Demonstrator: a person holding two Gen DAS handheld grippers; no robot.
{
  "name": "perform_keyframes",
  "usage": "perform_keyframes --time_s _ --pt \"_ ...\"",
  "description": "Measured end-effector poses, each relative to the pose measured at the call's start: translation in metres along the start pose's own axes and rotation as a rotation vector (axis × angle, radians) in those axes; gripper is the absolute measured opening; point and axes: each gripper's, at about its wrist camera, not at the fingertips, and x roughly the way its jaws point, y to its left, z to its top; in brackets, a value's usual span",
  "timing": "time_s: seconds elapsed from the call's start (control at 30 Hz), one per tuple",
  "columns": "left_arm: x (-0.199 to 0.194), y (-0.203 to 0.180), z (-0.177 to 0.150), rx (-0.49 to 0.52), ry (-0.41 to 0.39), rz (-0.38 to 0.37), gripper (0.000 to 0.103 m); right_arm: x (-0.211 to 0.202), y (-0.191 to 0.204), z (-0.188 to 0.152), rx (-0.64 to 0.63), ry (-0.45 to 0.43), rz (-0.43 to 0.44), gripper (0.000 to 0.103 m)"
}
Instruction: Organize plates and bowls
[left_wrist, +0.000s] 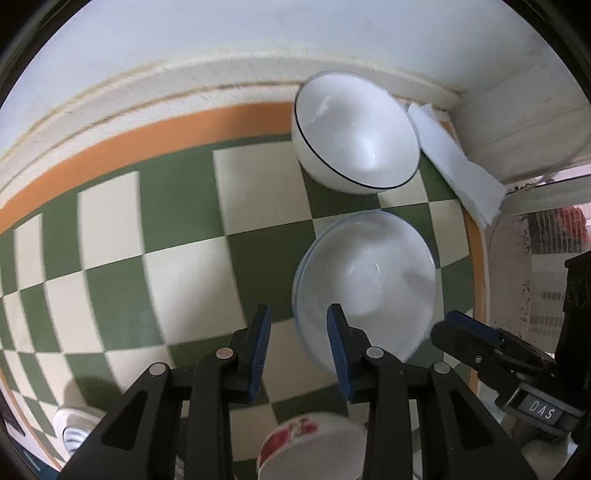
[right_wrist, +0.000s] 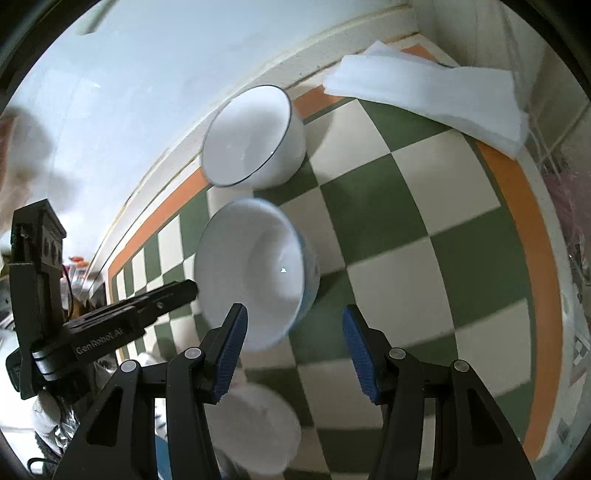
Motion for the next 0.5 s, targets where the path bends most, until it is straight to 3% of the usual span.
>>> perform_keyframes --time_s 0.1,0.23,0.5 --pt "0.016 -0.001 0.007 0.007 0.028 -0.001 0.028 0.014 -0.005 0.009 0.013 0.015 0.002 0.051" --pt "0.026 -0.001 0.009 0.006 0.028 -0.021 0.017 0.028 -0.008 0.011 0.019 0.036 -0.009 0.016" --pt "0.023 -0.006 0.003 0.017 0.006 0.003 0.017 0.024 -0.001 0.011 -0.006 0.014 -0.033 0.013"
